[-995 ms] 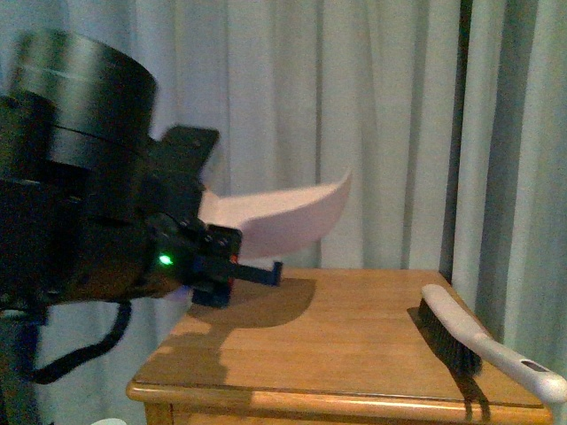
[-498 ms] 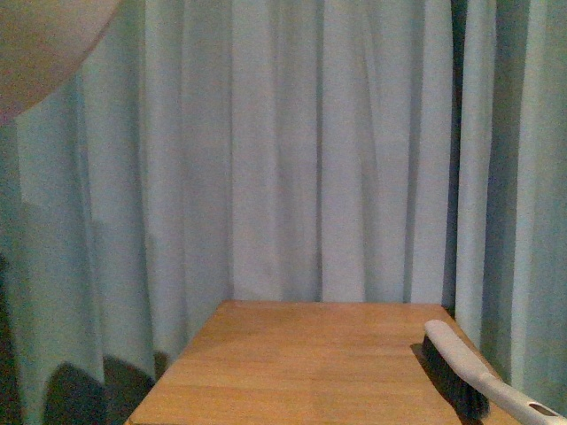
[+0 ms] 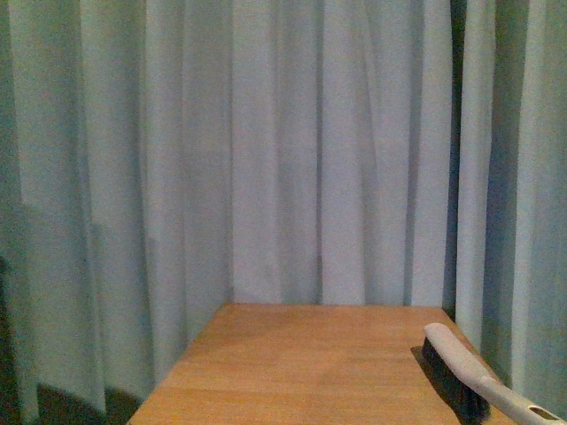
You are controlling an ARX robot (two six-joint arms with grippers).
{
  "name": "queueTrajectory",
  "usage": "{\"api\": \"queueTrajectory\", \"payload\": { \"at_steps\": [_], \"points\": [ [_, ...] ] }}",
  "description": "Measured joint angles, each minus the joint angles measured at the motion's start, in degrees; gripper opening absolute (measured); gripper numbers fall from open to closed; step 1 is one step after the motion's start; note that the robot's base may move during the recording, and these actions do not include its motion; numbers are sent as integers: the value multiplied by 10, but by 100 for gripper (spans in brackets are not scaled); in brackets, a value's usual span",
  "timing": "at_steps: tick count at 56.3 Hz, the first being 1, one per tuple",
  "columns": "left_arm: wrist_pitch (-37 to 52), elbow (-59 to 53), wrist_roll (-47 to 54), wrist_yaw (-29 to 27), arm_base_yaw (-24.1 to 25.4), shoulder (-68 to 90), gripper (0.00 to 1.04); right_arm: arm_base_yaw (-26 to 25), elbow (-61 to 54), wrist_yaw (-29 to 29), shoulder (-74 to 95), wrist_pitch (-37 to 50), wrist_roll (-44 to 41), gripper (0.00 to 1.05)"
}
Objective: Clean up trash
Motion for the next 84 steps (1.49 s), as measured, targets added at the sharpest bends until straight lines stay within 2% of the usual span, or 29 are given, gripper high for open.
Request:
{"api": "queueTrajectory", "payload": {
  "at_steps": [2, 5, 9, 14, 20, 24, 33, 43, 50, 63, 84],
  "points": [
    [0, 0, -2, 0, 0, 0, 28, 37, 0, 113, 31, 42, -20, 97],
    [0, 0, -4, 0, 1, -2, 28, 73, 5, 239, 90, 65, -32, 97],
    [0, 0, -5, 0, 1, -2, 28, 89, 15, 302, 167, 93, -31, 97],
    [0, 0, -6, 0, 2, -2, 28, 101, 50, 287, 266, 126, -19, 97],
    [0, 0, -6, 0, 2, -2, 28, 116, 189, 237, 452, 97, 41, 97],
    [0, 0, -6, 1, 2, -2, 28, 126, 308, 200, 572, 14, 106, 97],
    [0, 0, -7, 0, 2, -2, 28, 151, 483, 139, 735, -125, 201, 97],
    [0, 0, -8, 0, 2, -2, 28, 171, 647, 120, 902, -226, 278, 97],
    [0, 0, -8, 0, 2, -2, 28, 171, 691, 120, 961, -261, 293, 97],
    [0, 0, -8, 0, 2, -2, 28, 166, 734, 101, 1018, -271, 305, 97],
    [0, 0, -8, 0, 2, -2, 28, 163, 743, 82, 1053, -273, 313, 97]
  ]
}}
